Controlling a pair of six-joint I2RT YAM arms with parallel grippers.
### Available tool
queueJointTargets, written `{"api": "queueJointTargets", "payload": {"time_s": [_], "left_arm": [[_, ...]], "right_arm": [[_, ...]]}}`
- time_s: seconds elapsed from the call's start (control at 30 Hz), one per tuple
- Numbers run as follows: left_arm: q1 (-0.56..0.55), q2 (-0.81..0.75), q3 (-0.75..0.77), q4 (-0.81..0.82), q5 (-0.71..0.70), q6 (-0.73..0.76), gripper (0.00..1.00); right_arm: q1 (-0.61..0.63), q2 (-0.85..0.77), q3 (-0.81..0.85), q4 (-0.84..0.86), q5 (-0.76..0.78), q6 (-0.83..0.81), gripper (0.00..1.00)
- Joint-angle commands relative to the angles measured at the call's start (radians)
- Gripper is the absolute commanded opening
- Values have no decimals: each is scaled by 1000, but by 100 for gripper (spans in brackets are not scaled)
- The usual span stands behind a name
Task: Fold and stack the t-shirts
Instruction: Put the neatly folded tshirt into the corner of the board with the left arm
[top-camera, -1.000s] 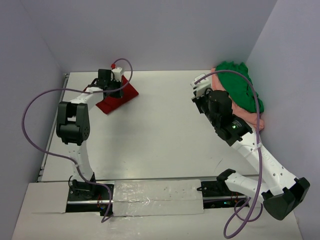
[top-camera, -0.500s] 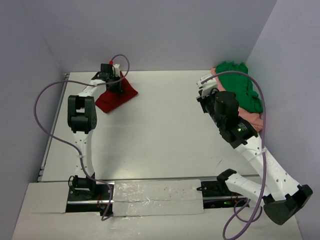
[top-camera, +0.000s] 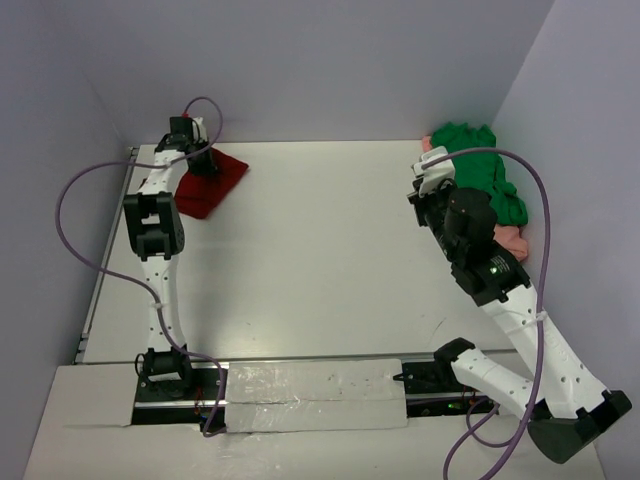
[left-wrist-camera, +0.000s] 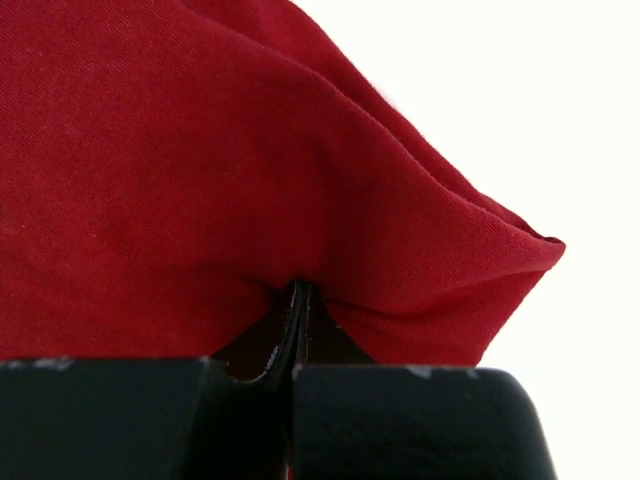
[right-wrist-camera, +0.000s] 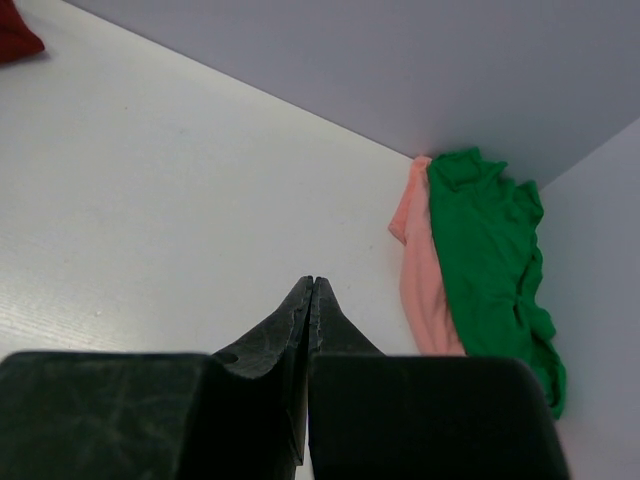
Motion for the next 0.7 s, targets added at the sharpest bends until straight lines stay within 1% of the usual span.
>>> {"api": "queueJointTargets", "payload": {"time_s": [0.0, 0.17, 0.27, 0.33, 0.43, 0.47, 0.53, 0.57, 0.6, 0.63, 0.67], "left_arm": [[88, 39, 23, -63, -81, 6, 1], [149, 26, -12, -31, -71, 8, 1], [152, -10, -71, 18, -28, 9, 1], [145, -44, -101, 63, 32, 12, 2], [120, -107, -161, 106, 112, 15, 13], [111, -127, -178, 133, 122, 17, 22], [74, -199, -238, 167, 188, 38, 30], [59, -229, -288, 199, 205, 55, 35], [45, -303, -321, 222, 225, 63, 37], [15, -344, -362, 248, 294, 74, 38], [5, -396, -454, 275, 319, 94, 40]], "right_arm": [[-13, -30, 28, 15, -9, 12, 0], [-24, -49, 19, 15, -23, 18, 0], [-32, -47, 13, 18, -24, 17, 0], [-33, -46, 10, 21, -29, 14, 0], [-33, -40, 1, 28, -29, 12, 0], [-33, -37, -4, 31, -29, 12, 2], [-35, -31, -7, 35, -33, 10, 9], [-33, -26, -13, 35, -41, 7, 18], [-33, -24, -18, 47, -41, 10, 28], [-33, -21, -28, 50, -41, 10, 47], [-33, -17, -33, 50, -52, 6, 51]]}}
